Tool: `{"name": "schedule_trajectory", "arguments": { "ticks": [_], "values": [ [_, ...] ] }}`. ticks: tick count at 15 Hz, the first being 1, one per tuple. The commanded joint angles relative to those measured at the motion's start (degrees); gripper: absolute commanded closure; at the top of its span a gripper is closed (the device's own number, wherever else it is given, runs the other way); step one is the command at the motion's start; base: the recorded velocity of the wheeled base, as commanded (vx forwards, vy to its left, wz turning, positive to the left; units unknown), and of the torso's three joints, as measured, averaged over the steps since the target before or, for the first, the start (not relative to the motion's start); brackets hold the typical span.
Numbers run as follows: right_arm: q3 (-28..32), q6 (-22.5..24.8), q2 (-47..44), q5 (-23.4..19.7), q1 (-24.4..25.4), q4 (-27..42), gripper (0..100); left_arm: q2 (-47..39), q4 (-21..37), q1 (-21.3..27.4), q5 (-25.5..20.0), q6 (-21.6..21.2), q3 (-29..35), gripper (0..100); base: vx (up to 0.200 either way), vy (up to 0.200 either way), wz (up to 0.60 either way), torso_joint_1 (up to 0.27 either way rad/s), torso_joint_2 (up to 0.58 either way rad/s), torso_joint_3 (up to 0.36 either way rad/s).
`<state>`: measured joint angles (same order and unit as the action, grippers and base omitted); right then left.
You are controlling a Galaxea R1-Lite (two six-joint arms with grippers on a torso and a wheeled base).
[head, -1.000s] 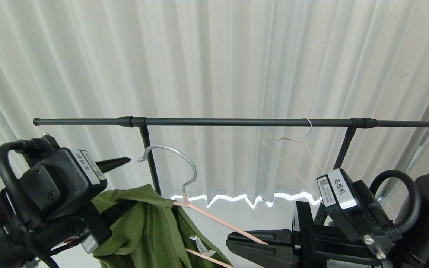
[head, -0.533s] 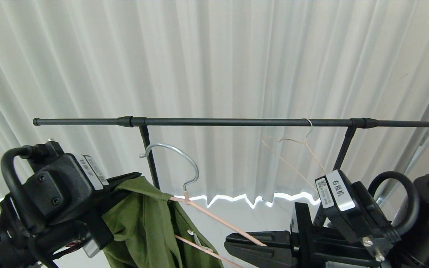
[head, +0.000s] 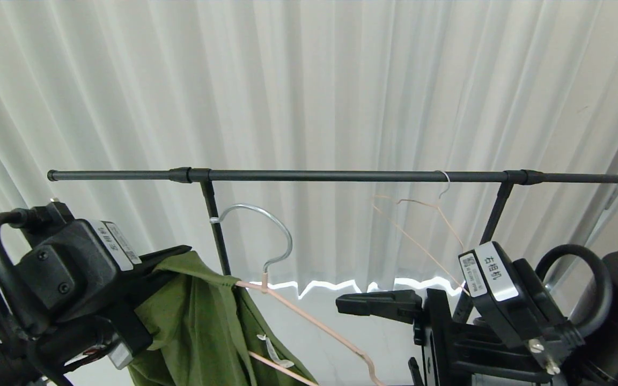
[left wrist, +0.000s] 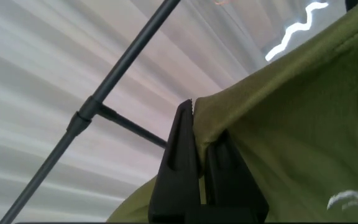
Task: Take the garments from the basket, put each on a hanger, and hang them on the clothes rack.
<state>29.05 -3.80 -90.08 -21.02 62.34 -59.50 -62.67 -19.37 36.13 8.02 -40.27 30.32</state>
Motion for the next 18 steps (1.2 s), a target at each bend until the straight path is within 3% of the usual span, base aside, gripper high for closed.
{"name": "schedule_trajectory", "arguments": {
  "ticks": [1, 5, 8, 12, 18],
  "values": [
    [0.2, 0.0, 0.1, 0.1, -0.6, 0.0, 0, 0.3, -0.1, -2.7, 1.0, 0.0, 0.1, 100, 0.000, 0.000, 0.00, 0.000, 0.00, 0.000],
    [0.2, 0.0, -0.4, 1.5, -2.7, 0.3, 0, -0.5, -0.1, -4.8, 13.2, 1.9, 2.2, 100, 0.000, 0.000, 0.00, 0.000, 0.00, 0.000],
    [0.5, 1.3, -2.6, 4.8, -4.2, 0.3, 0, -2.6, -0.1, -4.6, 20.3, 9.3, 5.1, 100, 0.000, 0.000, 0.00, 0.000, 0.00, 0.000],
    [2.1, 1.3, -6.3, 11.5, -4.2, 0.4, 0, -5.3, -0.1, -4.1, 22.6, 18.9, 9.1, 100, 0.000, 0.000, 0.00, 0.000, 0.00, 0.000],
    [8.8, -0.2, -12.4, 17.2, -3.9, 0.2, 0, -5.5, -0.1, -2.4, 22.7, 22.0, 12.4, 100, 0.000, 0.000, 0.00, 0.000, 0.00, 0.000]
  ]
}}
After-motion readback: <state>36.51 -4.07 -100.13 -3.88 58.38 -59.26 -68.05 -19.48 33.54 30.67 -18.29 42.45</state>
